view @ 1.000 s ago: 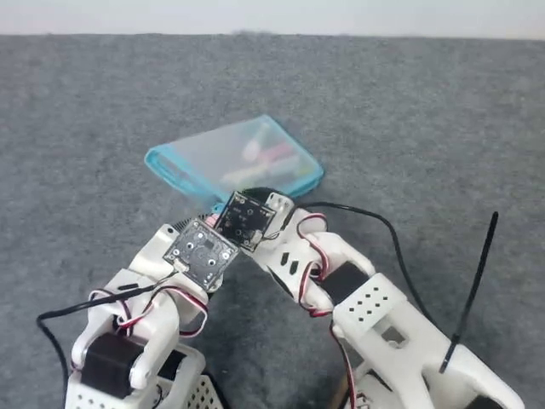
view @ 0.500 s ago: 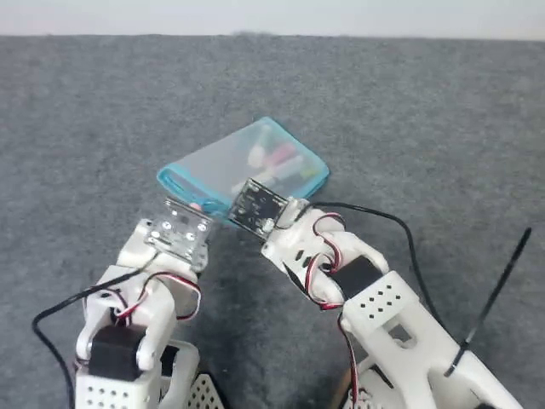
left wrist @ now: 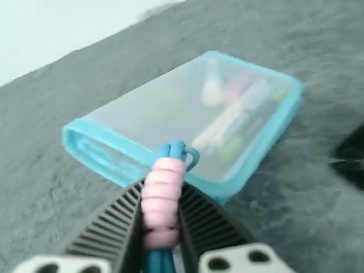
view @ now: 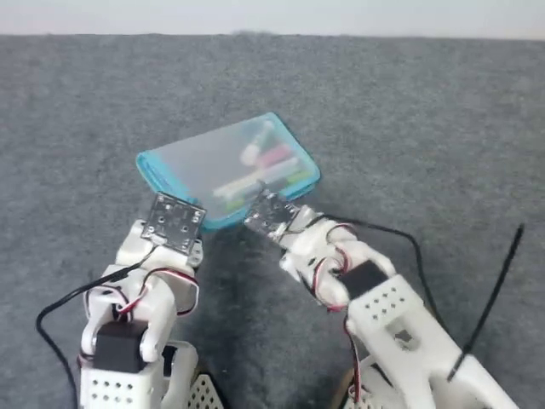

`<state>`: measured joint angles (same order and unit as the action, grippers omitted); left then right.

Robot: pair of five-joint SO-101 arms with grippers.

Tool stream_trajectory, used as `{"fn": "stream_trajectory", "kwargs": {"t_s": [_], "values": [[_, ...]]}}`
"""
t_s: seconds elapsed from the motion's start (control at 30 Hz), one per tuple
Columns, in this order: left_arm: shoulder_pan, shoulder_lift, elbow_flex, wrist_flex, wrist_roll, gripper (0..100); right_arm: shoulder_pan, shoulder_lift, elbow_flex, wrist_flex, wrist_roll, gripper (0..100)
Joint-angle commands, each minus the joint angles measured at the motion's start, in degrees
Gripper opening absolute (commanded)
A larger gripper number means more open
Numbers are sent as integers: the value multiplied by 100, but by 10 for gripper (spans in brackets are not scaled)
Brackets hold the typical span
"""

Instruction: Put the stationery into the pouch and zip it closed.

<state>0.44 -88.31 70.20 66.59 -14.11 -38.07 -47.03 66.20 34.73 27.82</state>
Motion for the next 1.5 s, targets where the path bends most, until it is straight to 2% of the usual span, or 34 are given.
{"fn": "stream_trajectory", "kwargs": {"t_s": [0.0,0.13,0.27,0.47,0.63,0.7,1.0,1.27,1.47], "values": [[703,-44,-971,352,-18,9,-145,-919,-26,101,-501,9],[1143,141,-1780,756,-387,9,127,-2044,132,215,-932,9],[1451,668,-2431,1160,-413,9,189,-3099,343,611,-721,25],[2057,1073,-2571,1143,-193,9,66,-3398,352,1121,-589,271],[2233,1081,-2589,1099,-185,9,-831,-2949,334,1121,-527,233],[2224,1081,-2589,1099,-185,9,-980,-2703,325,971,-413,226],[1873,1073,-2642,1099,-211,9,-963,-1771,193,57,-396,224],[2312,1073,-3011,1459,-176,9,-681,-1051,-334,-620,-387,224],[2075,1073,-3073,1600,-202,9,-673,-954,-352,-804,-387,223]]}}
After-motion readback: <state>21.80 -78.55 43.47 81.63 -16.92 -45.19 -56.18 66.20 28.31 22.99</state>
